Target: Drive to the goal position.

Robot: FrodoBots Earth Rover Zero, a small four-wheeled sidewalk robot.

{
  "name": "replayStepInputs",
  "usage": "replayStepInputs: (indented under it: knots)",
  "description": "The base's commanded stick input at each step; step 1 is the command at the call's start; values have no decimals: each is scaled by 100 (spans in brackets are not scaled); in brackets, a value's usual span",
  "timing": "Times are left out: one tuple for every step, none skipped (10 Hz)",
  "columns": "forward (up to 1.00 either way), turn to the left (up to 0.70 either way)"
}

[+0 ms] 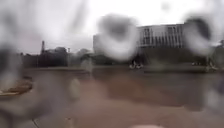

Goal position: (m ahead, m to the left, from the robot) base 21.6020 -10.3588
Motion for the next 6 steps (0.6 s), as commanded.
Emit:
replayStepInputs:
  knots:
    - [100,0]
    - [100,2]
    - [100,28]
    - [100,33]
    - [100,20]
    - [100,3]
